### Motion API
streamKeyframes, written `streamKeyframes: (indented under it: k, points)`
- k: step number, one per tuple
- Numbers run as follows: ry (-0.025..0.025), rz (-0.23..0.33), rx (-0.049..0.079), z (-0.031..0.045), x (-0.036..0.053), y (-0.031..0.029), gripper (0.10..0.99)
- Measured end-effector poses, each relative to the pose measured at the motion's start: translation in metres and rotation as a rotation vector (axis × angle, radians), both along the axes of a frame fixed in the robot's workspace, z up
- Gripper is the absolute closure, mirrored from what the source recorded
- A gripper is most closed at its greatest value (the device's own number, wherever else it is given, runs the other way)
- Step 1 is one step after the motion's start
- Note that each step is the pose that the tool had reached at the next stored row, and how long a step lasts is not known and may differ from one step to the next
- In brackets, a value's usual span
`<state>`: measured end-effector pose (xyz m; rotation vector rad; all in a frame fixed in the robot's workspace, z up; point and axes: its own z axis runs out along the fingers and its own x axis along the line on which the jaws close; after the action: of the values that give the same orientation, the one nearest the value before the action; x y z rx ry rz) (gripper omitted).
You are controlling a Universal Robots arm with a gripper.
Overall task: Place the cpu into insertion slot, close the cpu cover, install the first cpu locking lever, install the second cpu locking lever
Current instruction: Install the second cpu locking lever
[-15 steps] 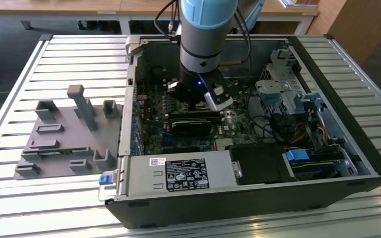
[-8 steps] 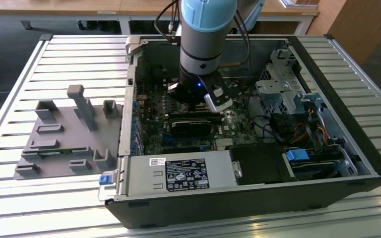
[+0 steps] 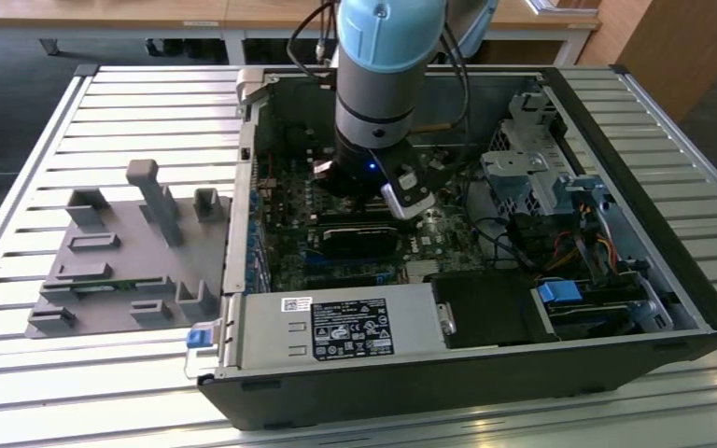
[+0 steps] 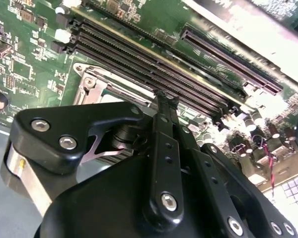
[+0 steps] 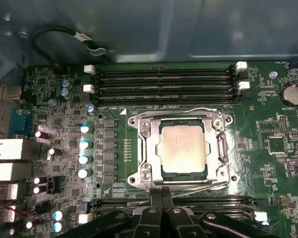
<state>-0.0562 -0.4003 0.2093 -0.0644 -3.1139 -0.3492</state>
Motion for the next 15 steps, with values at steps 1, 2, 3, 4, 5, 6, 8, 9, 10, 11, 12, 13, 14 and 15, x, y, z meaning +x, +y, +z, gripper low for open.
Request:
streamKeyframes:
  k: [1, 2, 3, 4, 5, 6, 8, 9, 10, 11, 12, 13, 14, 15]
  points:
    - [-0.0002, 0.000, 0.004, 0.0000, -0.0011, -0.0013, 0.980]
    - [-0.0005, 0.000, 0.008, 0.0000, -0.0025, -0.0024, 0.980]
    - [-0.0008, 0.000, 0.012, 0.0000, -0.0040, -0.0033, 0.980]
    - [-0.0011, 0.000, 0.015, 0.0000, -0.0055, -0.0038, 0.980]
    - [-0.0014, 0.000, 0.018, -0.0002, -0.0068, -0.0040, 0.980]
    - [-0.0016, 0.000, 0.020, -0.0004, -0.0081, -0.0040, 0.980]
    - [-0.0020, 0.000, 0.024, -0.0017, -0.0105, -0.0040, 0.980]
    - [-0.0022, 0.000, 0.026, -0.0031, -0.0112, -0.0040, 0.980]
    - [-0.0021, 0.000, 0.027, -0.0045, -0.0118, -0.0040, 0.980]
    - [-0.0022, 0.000, 0.029, -0.0058, -0.0123, -0.0041, 0.980]
    - [-0.0022, 0.000, 0.032, -0.0069, -0.0128, -0.0041, 0.980]
    - [-0.0023, 0.000, 0.035, -0.0081, -0.0133, -0.0041, 0.980]
    - [-0.0024, 0.000, 0.038, -0.0089, -0.0137, -0.0041, 0.980]
    - [-0.0025, 0.000, 0.041, -0.0095, -0.0144, -0.0041, 0.980]
